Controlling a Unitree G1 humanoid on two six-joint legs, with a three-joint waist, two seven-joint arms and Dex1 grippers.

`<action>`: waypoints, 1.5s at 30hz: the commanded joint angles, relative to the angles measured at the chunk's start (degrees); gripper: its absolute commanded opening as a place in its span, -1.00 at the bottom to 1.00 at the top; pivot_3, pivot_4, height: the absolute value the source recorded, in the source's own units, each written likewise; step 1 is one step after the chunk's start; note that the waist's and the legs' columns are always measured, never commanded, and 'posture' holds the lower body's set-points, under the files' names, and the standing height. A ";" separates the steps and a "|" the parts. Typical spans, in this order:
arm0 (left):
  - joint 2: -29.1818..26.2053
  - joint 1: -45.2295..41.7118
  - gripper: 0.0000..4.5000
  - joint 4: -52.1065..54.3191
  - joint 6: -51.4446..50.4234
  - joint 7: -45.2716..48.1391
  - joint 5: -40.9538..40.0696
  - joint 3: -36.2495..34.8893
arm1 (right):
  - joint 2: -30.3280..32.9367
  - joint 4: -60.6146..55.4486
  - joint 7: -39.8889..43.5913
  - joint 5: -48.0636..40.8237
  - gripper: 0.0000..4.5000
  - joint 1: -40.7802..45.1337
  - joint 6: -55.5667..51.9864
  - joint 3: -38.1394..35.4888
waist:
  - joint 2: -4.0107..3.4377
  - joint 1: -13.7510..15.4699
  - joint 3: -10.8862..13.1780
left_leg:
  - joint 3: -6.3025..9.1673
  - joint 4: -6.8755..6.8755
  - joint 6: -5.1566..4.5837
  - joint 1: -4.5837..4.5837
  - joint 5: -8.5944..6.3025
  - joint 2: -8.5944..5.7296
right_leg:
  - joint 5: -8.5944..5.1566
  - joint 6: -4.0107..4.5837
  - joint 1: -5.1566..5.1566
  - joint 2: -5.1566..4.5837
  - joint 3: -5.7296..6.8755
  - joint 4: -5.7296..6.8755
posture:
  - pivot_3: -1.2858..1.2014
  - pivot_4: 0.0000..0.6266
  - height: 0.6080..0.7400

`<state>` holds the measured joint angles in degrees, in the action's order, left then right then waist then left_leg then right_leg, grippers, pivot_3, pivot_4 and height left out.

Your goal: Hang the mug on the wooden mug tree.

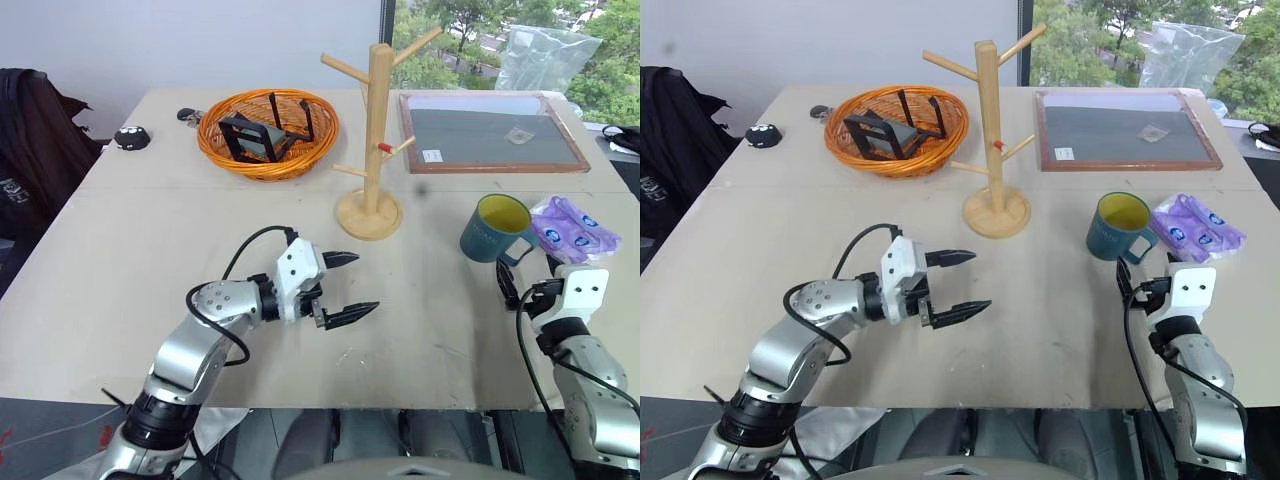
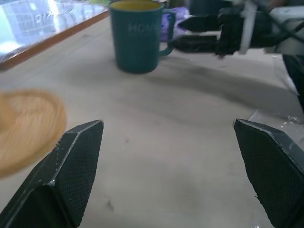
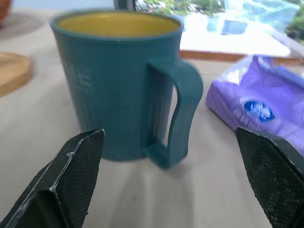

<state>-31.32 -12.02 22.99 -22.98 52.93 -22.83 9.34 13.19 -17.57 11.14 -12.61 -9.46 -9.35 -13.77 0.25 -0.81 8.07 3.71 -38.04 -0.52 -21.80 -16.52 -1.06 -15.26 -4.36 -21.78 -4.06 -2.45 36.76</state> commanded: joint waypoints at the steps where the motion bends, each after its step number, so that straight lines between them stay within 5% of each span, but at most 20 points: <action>1: 0.13 -3.63 1.00 0.89 -1.52 0.64 -1.88 -0.26 | -1.38 0.17 -5.42 4.21 0.97 1.99 1.19 -0.20 | 0.04 0.00 0.04 | -0.02 0.00 0.00 -0.02 0.00 0.00 | 0.00 0.00 -0.02 0.00 -0.01 0.00 | 0.03 -0.52 1.00; 11: -0.12 -5.45 1.00 2.76 -3.86 0.10 -3.20 -0.49 | -2.22 8.12 -8.76 7.69 0.97 8.55 4.43 -0.39 | 0.07 -0.15 0.07 | -0.01 -0.04 0.00 0.03 0.00 0.00 | 0.01 -0.01 0.03 0.02 -0.01 0.05 | 0.03 -0.52 1.00; 14: 0.36 -5.42 1.00 3.29 -4.33 -0.58 -3.33 -0.39 | -1.94 11.45 -8.81 7.99 0.67 10.72 5.84 -0.66 | 0.07 -0.18 0.07 | -0.05 -0.06 0.00 0.04 0.00 -0.01 | 0.01 -0.01 0.03 0.01 -0.04 0.06 | 0.03 -0.52 1.00; 22: 0.67 -4.81 1.00 4.11 -4.68 -1.55 -3.50 -0.55 | 0.31 19.65 -7.10 7.24 -0.99 15.06 10.22 -1.48 | 0.06 -0.16 0.08 | -0.04 -0.05 0.00 0.03 0.01 -0.02 | 0.01 -0.01 0.04 0.01 -0.04 0.05 | 0.03 -0.52 1.00; 28: 2.75 -3.61 1.00 3.57 -3.44 -4.01 -5.84 -4.25 | 5.00 14.68 2.62 1.39 -0.99 15.92 4.98 -0.46 | 0.05 -0.19 0.11 | -0.05 -0.05 -0.01 0.04 0.00 0.00 | 0.01 -0.01 0.04 0.01 -0.06 0.06 | 0.03 -0.52 1.00; 31: 7.46 -1.18 1.00 2.43 2.24 -5.53 -9.73 -10.19 | 12.55 6.65 12.31 -4.39 -0.99 18.35 -5.50 1.75 | -0.12 -0.25 0.24 | -0.07 -0.10 -0.02 0.02 0.00 0.02 | 0.02 -0.03 0.04 -0.01 -0.07 0.06 | 0.03 -0.52 1.00; 37: 11.47 4.44 1.00 2.17 9.82 -6.94 -11.38 -16.27 | 28.23 -5.12 24.17 -12.71 -0.99 35.52 -27.91 8.93 | 0.02 -0.77 0.33 | -0.01 -0.15 -0.27 0.02 -0.14 0.19 | 0.02 -0.01 0.06 0.02 0.00 0.06 | 0.03 -0.52 1.00; 45: 11.96 8.36 1.00 2.30 13.93 -7.52 -12.02 -19.52 | 27.35 -4.65 23.34 -15.29 -0.99 56.36 -48.03 18.07 | 0.38 0.18 0.46 | 0.16 -0.26 -0.08 -0.24 -0.04 0.14 | 0.02 -0.01 -0.04 -0.10 0.15 -0.03 | 0.03 -0.52 1.00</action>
<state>-18.92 -4.39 23.91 -10.79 45.21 -33.98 -9.20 40.89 -21.31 35.43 -26.95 43.74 -52.84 4.57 0.63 -0.63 8.52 3.89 -38.30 -0.56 -22.05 -16.53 -0.93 -15.24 -4.38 -21.82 -4.17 -2.28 36.73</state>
